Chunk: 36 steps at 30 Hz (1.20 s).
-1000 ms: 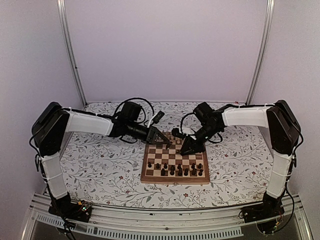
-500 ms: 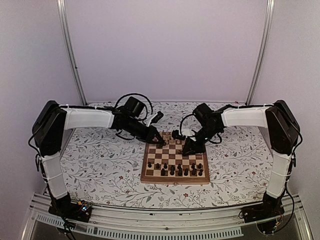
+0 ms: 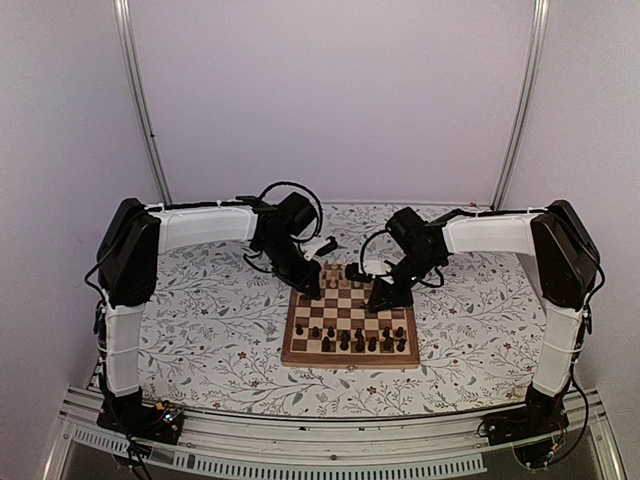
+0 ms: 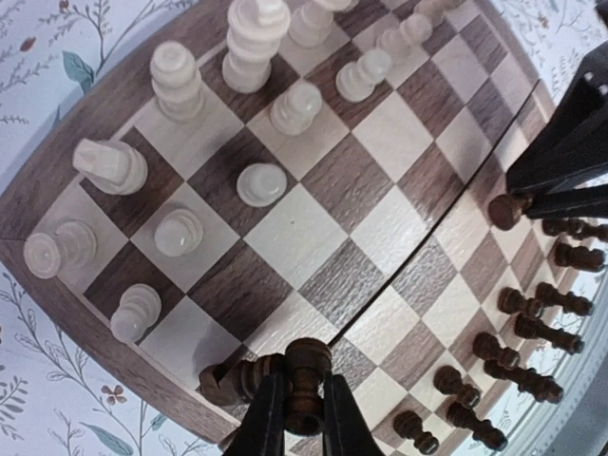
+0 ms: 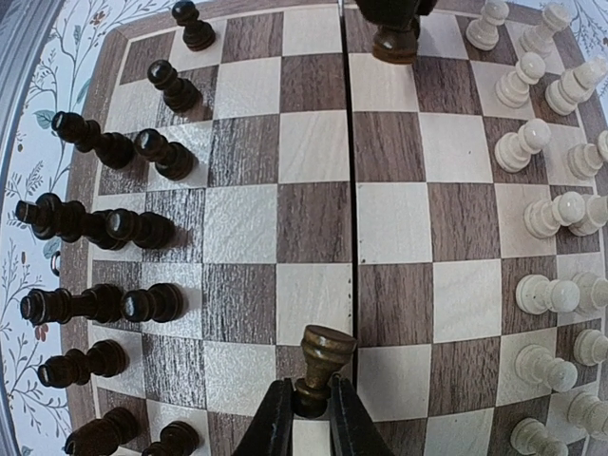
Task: Set up the chess pieces on the board
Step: Place the chess piece on the chessboard.
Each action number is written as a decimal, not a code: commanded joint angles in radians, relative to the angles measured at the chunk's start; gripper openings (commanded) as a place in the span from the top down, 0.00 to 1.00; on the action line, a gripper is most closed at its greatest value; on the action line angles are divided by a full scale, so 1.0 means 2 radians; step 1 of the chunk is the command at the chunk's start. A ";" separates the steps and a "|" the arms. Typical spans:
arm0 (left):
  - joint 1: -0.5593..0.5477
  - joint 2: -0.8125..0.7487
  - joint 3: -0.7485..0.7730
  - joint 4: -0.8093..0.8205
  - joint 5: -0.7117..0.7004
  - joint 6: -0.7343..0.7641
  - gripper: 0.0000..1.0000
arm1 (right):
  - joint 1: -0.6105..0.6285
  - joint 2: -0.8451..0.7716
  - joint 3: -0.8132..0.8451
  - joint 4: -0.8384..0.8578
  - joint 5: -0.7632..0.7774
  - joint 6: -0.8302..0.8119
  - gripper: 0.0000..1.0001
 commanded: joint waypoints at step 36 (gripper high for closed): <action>-0.003 -0.105 -0.148 0.291 0.235 -0.155 0.56 | -0.004 -0.043 0.075 -0.047 -0.092 0.028 0.86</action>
